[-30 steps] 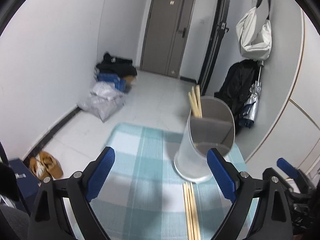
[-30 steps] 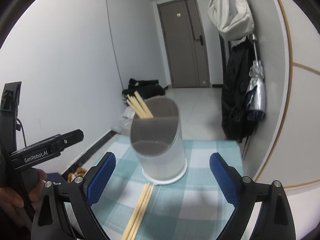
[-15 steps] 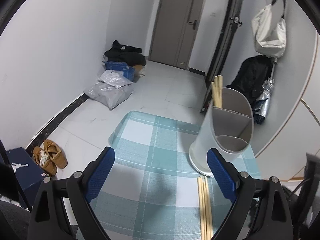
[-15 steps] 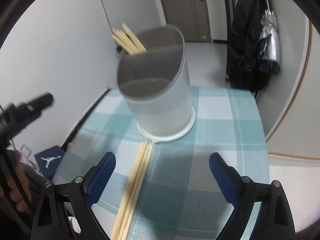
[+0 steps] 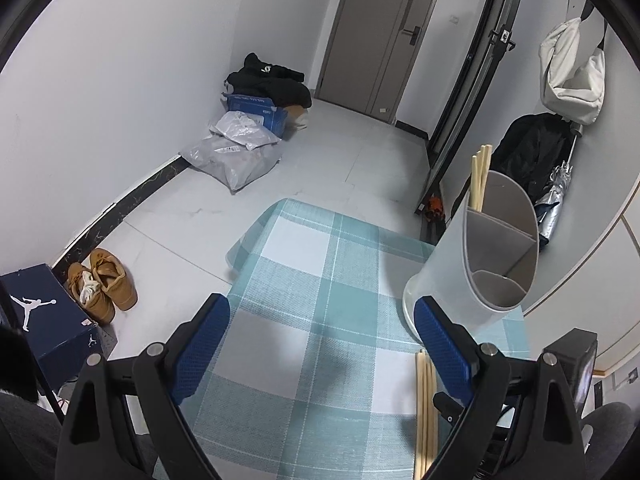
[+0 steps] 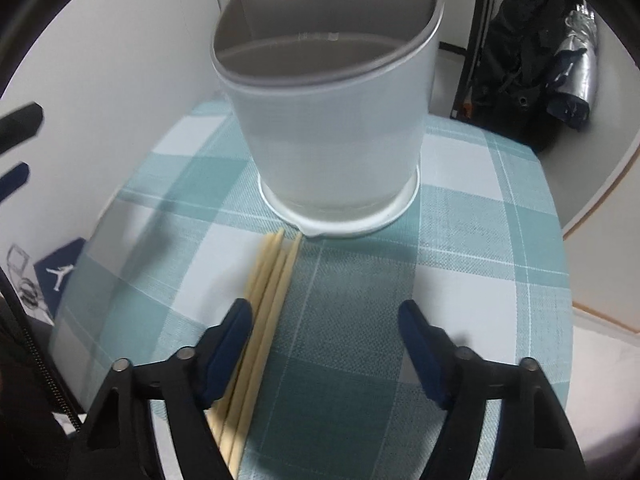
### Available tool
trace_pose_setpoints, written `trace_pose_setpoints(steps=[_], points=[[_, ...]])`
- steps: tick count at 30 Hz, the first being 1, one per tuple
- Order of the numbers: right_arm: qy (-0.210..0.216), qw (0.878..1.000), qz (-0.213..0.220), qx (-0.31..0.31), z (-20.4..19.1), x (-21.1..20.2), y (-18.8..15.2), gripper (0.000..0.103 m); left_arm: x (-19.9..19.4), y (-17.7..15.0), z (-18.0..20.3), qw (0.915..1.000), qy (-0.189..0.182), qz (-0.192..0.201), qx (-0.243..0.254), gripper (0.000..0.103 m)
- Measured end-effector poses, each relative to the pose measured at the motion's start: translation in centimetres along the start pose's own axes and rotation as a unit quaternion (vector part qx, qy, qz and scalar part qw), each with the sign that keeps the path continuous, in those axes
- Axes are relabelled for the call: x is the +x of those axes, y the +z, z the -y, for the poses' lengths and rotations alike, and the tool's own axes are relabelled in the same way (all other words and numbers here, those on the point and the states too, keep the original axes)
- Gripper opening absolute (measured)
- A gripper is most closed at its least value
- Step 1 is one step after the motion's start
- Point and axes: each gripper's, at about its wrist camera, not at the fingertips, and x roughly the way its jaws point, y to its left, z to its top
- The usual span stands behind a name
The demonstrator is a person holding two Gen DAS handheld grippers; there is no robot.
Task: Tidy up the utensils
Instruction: 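Move both open tools back toward the remaining chopstick bundle, then lower the right tool onto the bundle and close on a chopstick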
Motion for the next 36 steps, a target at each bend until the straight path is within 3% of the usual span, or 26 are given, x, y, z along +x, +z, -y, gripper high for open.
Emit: trace_pose_setpoints(steps=[10,14,20,27,33,34,36], points=[[-0.004,1.0,-0.016,-0.001,-0.7,0.7,-0.3,0.053,0.3,0.6,-0.7,0.9997,0.007,0.002,-0.024,0.092],[-0.036,0.999,-0.016,-0.033,-1.7,0.6,0.4,0.05,0.5,0.4,-0.8,0.9997,0.008,-0.005,-0.022,0.092],[-0.035,0.999,-0.023,-0.027,-1.8,0.6,0.8,0.041,0.3,0.5,-0.7,0.9998,0.008,-0.002,-0.019,0.092],[-0.03,0.999,-0.029,-0.027,-2.9,1.0,1.2,0.04,0.2,0.6,-0.6,0.9998,0.005,0.001,-0.018,0.092],[-0.014,0.999,-0.028,-0.033,-3.6,0.9,1.5,0.015,0.4,0.6,-0.6,0.9998,0.01,0.0,-0.02,0.092],[-0.009,0.999,-0.029,-0.036,-3.7,0.8,1.4,0.006,0.4,0.6,-0.6,0.9997,0.009,0.001,-0.021,0.092],[0.006,0.999,-0.035,-0.035,-3.6,0.6,1.4,0.005,0.4,0.7,-0.8,0.9997,0.009,0.0,-0.025,0.092]])
